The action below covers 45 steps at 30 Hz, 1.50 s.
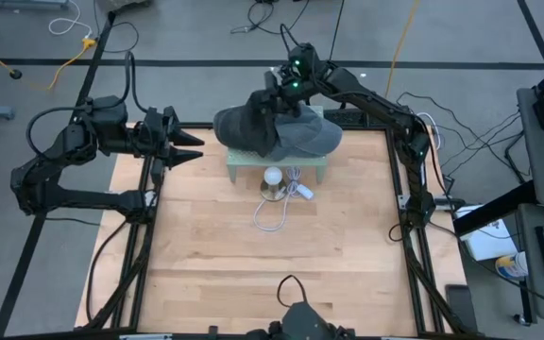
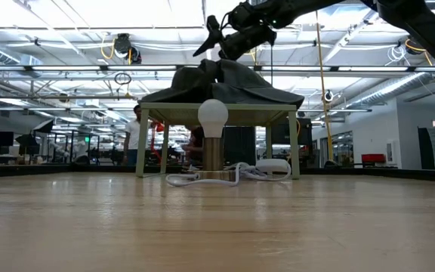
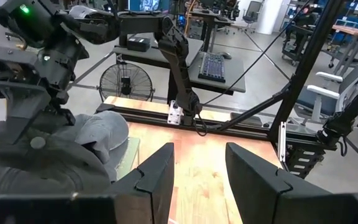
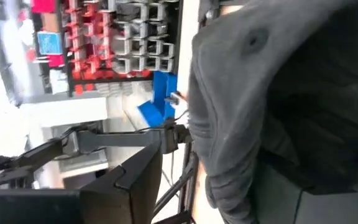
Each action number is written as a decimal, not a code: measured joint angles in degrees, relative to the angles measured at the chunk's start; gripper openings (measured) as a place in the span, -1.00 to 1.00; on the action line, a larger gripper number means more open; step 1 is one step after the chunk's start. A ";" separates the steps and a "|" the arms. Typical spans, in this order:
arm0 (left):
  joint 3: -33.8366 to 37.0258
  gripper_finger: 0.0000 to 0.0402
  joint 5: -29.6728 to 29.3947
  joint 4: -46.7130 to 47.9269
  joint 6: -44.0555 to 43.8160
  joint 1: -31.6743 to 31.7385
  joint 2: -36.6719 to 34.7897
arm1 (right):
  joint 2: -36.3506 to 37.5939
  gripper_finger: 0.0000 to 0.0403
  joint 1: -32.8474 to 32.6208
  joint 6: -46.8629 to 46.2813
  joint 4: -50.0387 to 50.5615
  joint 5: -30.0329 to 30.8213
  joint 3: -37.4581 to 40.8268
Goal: Pick & Place hat
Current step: Stack the black cap on the other black cap on the shelf
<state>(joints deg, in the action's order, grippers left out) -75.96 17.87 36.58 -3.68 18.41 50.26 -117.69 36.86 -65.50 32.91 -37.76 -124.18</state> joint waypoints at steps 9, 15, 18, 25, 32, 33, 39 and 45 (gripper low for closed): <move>0.00 -0.27 0.04 0.14 -0.52 0.00 0.00 | 3.44 -0.01 0.97 3.13 7.31 6.45 0.02; 0.00 -0.27 0.03 0.14 -0.42 -0.01 0.00 | 7.26 -0.01 1.18 11.09 10.06 15.26 0.00; 0.00 -0.27 0.02 0.11 0.20 -0.02 0.00 | 8.50 -0.01 0.16 18.16 4.39 17.95 0.00; 0.00 -0.27 0.02 0.06 0.42 -0.02 0.00 | 8.56 -0.04 -3.12 43.95 -3.06 18.20 -0.04; 0.00 -0.27 0.00 0.04 0.40 -0.02 0.00 | 8.63 -0.26 -4.15 58.18 -0.25 18.31 -0.02; 0.00 -0.27 0.00 0.05 0.42 0.00 0.00 | 8.59 -0.32 -4.44 59.75 -0.06 18.41 -0.02; 0.00 -0.27 -0.02 0.04 0.33 -0.01 0.00 | 8.62 -0.85 -6.24 66.10 0.11 19.87 0.67; 0.00 -0.27 -0.45 0.03 -0.04 -0.01 0.00 | 8.57 -0.96 -7.10 69.67 -0.66 25.61 6.37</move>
<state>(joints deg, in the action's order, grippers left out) -75.96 17.41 36.60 -3.72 18.40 50.26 -109.12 29.75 4.17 32.25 -12.15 -117.81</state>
